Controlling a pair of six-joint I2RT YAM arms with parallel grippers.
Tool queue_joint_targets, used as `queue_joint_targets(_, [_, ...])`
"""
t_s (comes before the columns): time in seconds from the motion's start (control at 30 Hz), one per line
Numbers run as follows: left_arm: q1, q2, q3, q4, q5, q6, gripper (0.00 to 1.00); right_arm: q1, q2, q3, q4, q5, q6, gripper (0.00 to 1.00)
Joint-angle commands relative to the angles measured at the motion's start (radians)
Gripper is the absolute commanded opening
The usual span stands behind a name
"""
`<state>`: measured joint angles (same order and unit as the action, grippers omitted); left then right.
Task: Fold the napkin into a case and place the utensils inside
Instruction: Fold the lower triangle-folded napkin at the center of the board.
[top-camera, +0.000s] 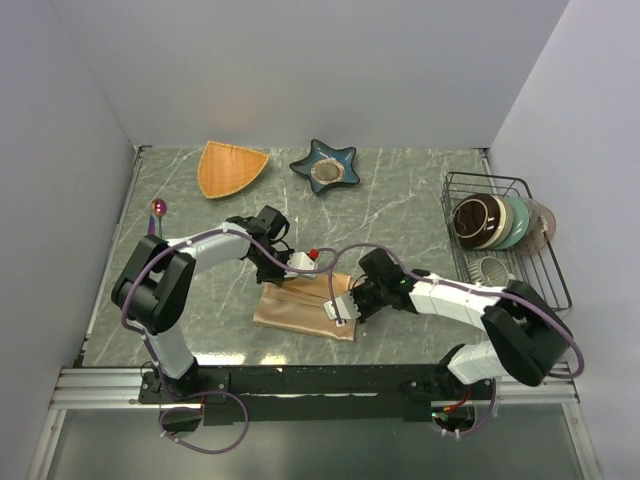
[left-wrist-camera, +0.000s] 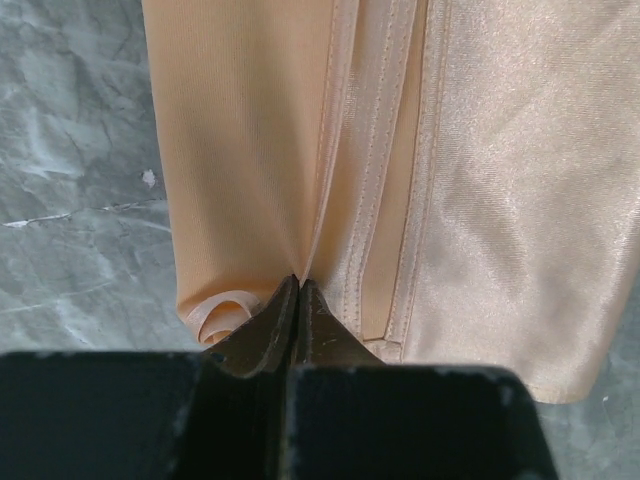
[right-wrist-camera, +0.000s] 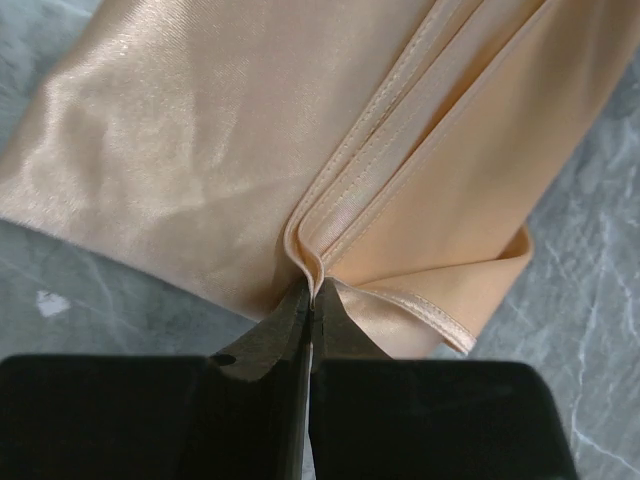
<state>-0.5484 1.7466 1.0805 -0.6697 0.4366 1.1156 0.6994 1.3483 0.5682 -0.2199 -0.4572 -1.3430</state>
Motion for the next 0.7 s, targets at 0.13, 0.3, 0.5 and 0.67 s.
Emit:
queue_joint_targets(0.13, [0.005, -0.025, -0.059, -0.007, -0.023, -0.077, 0.10, 0.002, 0.051, 0.074, 0.015, 0.059, -0.016, 0.08])
queue_joint_targets(0.3, [0.004, -0.038, -0.056, -0.007, 0.016, -0.161, 0.12, -0.011, -0.069, 0.084, -0.048, 0.049, 0.059, 0.42])
queue_joint_targets(0.5, [0.005, -0.050, -0.090, 0.019, 0.021, -0.189, 0.12, -0.072, -0.213, 0.128, -0.189, 0.014, 0.211, 0.67])
queue_joint_targets(0.67, [0.004, -0.055, -0.103, 0.038, 0.017, -0.201, 0.12, -0.156, -0.273, 0.203, -0.240, -0.020, 0.516, 0.63])
